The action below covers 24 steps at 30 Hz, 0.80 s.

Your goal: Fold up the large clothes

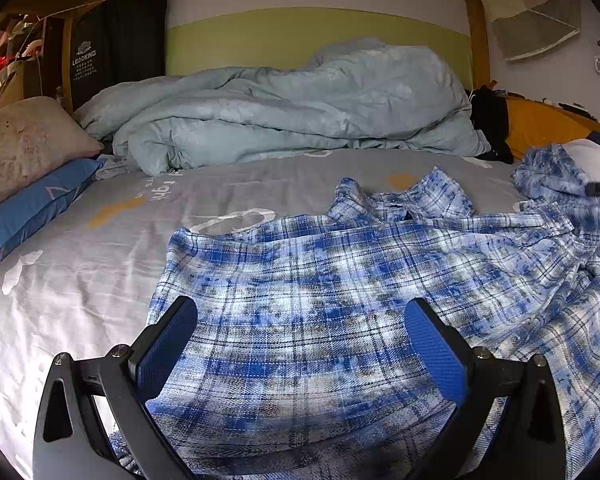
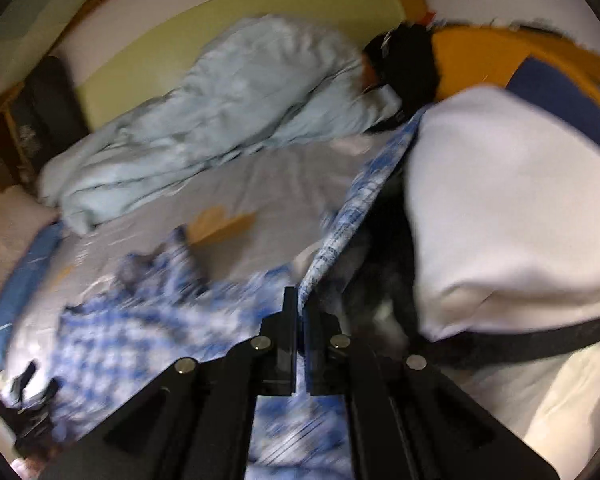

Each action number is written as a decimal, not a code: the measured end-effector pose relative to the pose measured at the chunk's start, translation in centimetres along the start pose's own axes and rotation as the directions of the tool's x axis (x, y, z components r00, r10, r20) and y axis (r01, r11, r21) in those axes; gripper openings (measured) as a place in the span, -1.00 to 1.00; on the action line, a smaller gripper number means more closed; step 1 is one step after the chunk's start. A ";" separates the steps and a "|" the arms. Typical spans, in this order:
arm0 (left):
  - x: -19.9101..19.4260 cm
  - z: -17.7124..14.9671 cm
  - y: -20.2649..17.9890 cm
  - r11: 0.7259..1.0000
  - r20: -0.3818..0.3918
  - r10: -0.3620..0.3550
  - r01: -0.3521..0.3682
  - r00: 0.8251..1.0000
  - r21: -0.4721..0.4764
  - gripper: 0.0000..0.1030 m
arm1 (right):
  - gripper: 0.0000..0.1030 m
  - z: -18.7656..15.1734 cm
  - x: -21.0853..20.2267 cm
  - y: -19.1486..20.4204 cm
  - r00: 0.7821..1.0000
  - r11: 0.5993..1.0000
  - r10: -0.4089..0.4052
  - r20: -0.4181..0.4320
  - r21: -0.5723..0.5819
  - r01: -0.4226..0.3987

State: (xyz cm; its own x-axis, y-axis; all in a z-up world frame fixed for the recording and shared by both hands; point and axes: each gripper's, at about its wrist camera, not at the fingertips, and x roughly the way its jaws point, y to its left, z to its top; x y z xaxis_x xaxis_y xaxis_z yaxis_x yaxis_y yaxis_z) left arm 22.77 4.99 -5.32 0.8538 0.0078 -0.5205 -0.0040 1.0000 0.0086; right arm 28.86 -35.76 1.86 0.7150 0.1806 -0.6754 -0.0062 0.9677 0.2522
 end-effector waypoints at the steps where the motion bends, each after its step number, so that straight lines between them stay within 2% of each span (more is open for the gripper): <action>1: 0.0 0.0 0.0 1.000 -0.001 0.000 0.000 1.000 -0.001 1.00 | -0.96 -0.5 0.0 0.4 1.000 1.000 0.023 -0.016 -0.006 -0.024; 3: 0.1 0.0 0.0 1.000 -0.005 0.000 0.000 1.000 -0.001 1.00 | -0.96 -2.0 -0.3 1.7 0.990 0.992 0.112 -0.083 -0.046 -0.116; 7: 0.0 0.0 0.0 1.000 -0.002 0.001 -0.001 1.000 0.000 1.00 | -0.95 -4.4 -0.9 5.5 0.972 0.957 0.159 -0.172 -0.214 -0.194; 10: 0.1 0.1 0.0 1.000 -0.002 0.003 -0.003 1.000 0.001 1.00 | -0.85 -4.6 -1.1 6.2 0.983 0.964 0.108 -0.150 -0.225 -0.140; 12: 0.0 0.1 0.0 1.000 -0.003 0.002 -0.002 1.000 -0.001 1.00 | -0.52 -3.7 -1.3 5.3 0.991 0.981 0.083 -0.109 -0.168 -0.101; 13: 0.0 0.1 0.0 1.000 -0.005 0.002 -0.002 1.000 -0.002 1.00 | -0.28 -3.2 -1.2 4.8 0.994 0.987 0.068 -0.088 -0.139 -0.080; 16: 0.1 0.1 0.1 1.000 -0.010 -0.001 0.001 1.000 -0.005 1.00 | -0.17 -1.1 -0.6 2.8 0.999 1.000 0.027 -0.041 -0.015 -0.027; 17: 0.1 0.1 0.2 1.000 -0.011 -0.003 0.003 1.000 -0.006 1.00 | 0.03 -0.6 -0.3 2.1 0.999 1.000 0.013 -0.033 0.024 -0.012; 21: 0.3 0.1 0.3 1.000 -0.019 -0.005 0.004 1.000 -0.015 1.00 | 0.08 1.6 0.6 -1.3 0.997 0.982 -0.071 0.000 0.176 0.070; 22: 0.4 0.1 0.3 1.000 -0.023 -0.006 0.006 1.000 -0.017 1.00 | 0.08 2.2 1.2 -1.7 0.995 0.980 -0.095 0.001 0.173 0.094; 24: 0.6 0.1 0.4 1.000 -0.031 -0.009 0.009 0.999 -0.019 1.00 | 0.08 2.8 2.4 -1.9 0.996 0.988 -0.087 -0.022 0.129 0.089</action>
State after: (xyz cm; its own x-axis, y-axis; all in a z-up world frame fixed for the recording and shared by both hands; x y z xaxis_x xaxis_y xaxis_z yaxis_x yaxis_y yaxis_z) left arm 23.29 5.40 -5.53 0.8370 -0.0015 -0.5471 -0.0065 0.9999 -0.0127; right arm 32.57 -37.65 1.75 0.6973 0.0994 -0.7098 0.1476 0.9492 0.2778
